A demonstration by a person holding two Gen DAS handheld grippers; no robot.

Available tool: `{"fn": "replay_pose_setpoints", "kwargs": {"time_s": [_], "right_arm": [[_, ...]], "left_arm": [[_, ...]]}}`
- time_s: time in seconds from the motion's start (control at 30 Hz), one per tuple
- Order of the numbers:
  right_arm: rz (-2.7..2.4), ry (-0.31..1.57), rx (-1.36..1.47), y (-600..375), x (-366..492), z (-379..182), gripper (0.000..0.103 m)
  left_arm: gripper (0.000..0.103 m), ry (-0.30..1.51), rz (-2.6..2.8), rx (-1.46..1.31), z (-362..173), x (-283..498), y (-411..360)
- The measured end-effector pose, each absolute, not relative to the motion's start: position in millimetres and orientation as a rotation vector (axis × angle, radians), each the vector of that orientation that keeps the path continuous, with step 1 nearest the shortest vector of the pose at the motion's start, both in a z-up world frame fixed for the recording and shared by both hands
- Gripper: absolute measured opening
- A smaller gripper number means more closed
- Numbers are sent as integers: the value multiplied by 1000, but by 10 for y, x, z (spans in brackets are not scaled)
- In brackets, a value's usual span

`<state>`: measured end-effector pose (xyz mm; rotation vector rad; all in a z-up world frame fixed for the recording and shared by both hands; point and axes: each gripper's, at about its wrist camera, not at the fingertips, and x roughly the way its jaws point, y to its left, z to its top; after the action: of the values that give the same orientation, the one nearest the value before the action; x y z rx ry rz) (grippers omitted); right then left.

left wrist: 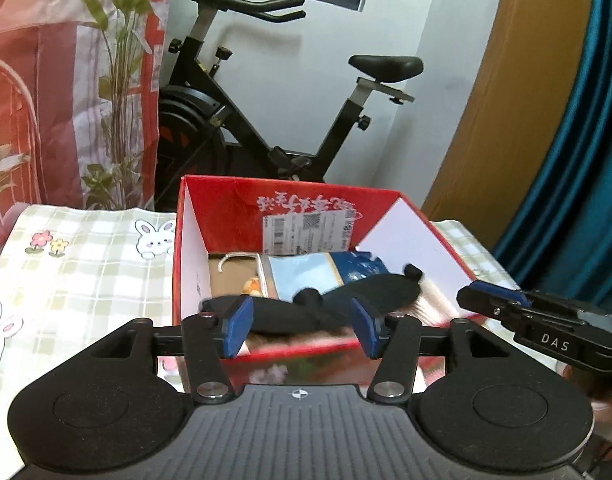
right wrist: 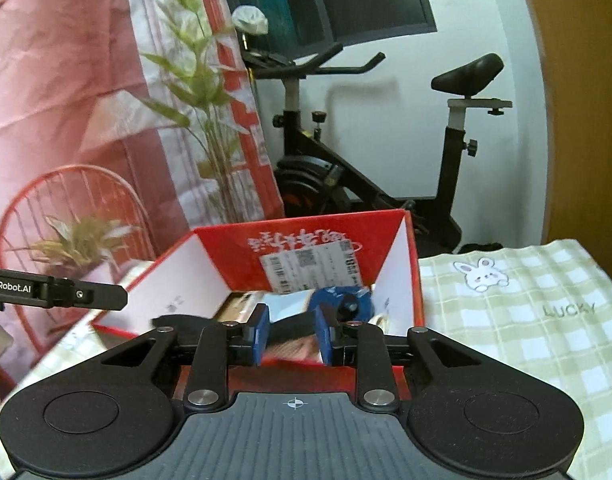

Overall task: Organize soft objects
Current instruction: 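Lower both grippers onto the polka-dot glove and close on it, then lift the polka-dot glove into the red box and open both grippers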

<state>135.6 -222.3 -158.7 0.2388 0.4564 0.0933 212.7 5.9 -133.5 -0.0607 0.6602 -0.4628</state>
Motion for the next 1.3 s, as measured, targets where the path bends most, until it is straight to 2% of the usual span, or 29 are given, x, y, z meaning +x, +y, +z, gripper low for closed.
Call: {"fn": "replay_pose_setpoints", "kwargs": {"time_s": [0.2, 0.43, 0.53, 0.6, 0.87, 0.9, 0.93, 1.0, 1.17, 1.23, 1.3], "right_arm": [[128, 491, 265, -2127, 1014, -1748, 25], [148, 636, 254, -1946, 651, -2152, 27], [126, 681, 276, -1944, 547, -2272, 33], [110, 691, 286, -1959, 494, -2308, 43], [85, 776, 278, -1963, 538, -2489, 53], [82, 787, 278, -1956, 543, -2521, 54], [81, 799, 280, -1953, 551, -2547, 54], [85, 803, 280, -1943, 555, -2573, 54], [103, 801, 267, -1919, 566, -2579, 55], [115, 802, 261, -1905, 573, -2577, 51], [139, 808, 256, -1874, 589, -2580, 40]], "left_arm": [[57, 702, -498, -104, -1524, 1745, 120], [56, 815, -510, -159, -1964, 1454, 148], [56, 857, -488, -197, -2144, 1419, 162], [56, 877, -480, -220, -2238, 1405, 171], [56, 912, -466, -235, -2467, 1427, 152], [54, 917, -466, -238, -2490, 1408, 145], [48, 924, -468, -243, -2516, 1408, 143], [30, 935, -487, -246, -2569, 1412, 123], [27, 934, -489, -236, -2637, 1416, 108], [26, 942, -487, -245, -2667, 1426, 107], [26, 948, -487, -250, -2697, 1431, 109]]}}
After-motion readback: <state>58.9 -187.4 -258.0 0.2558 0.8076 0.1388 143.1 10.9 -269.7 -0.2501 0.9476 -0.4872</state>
